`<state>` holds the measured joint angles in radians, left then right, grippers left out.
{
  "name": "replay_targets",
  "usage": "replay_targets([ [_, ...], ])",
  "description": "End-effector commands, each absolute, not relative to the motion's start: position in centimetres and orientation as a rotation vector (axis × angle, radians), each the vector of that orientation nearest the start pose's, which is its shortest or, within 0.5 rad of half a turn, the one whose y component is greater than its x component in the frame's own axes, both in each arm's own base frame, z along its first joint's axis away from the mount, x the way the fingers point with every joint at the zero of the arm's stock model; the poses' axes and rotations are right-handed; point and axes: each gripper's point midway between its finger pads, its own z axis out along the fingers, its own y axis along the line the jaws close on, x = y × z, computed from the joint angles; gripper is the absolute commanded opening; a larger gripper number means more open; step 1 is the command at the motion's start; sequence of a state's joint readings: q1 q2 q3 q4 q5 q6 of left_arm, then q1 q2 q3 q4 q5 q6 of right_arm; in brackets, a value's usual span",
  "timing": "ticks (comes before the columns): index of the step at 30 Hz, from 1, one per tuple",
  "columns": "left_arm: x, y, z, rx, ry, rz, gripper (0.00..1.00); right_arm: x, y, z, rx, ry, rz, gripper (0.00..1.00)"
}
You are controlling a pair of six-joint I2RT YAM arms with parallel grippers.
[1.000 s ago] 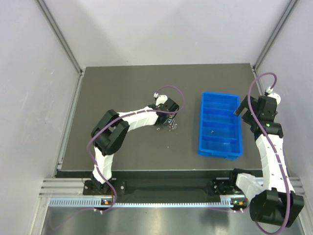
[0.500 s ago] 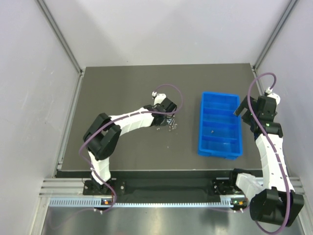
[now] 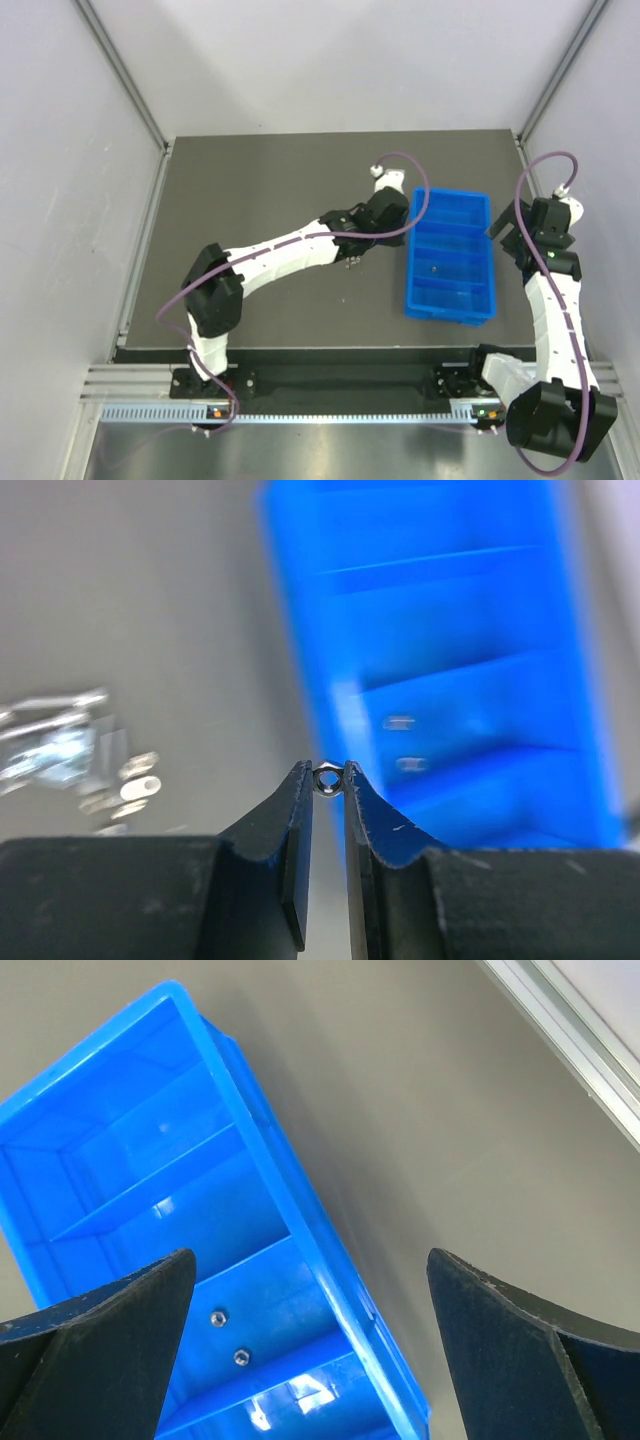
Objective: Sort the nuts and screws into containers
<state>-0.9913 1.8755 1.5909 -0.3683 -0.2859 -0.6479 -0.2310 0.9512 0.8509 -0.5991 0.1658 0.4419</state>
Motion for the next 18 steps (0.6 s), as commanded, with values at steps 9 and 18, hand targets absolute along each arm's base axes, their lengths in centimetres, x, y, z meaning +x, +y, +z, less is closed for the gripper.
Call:
replay_targets([
  [9, 27.9, -52.2, 17.5, 0.438, 2.199, -0.849, 0.14, 27.6, -7.5, 18.2, 0.840, 2.054, -0.042, 1.00],
  [18, 27.6, -53.8, 15.3, 0.495, 2.222, -0.843, 0.22, 28.2, -7.3, 18.3, 0.831, 2.053, -0.019, 1.00],
])
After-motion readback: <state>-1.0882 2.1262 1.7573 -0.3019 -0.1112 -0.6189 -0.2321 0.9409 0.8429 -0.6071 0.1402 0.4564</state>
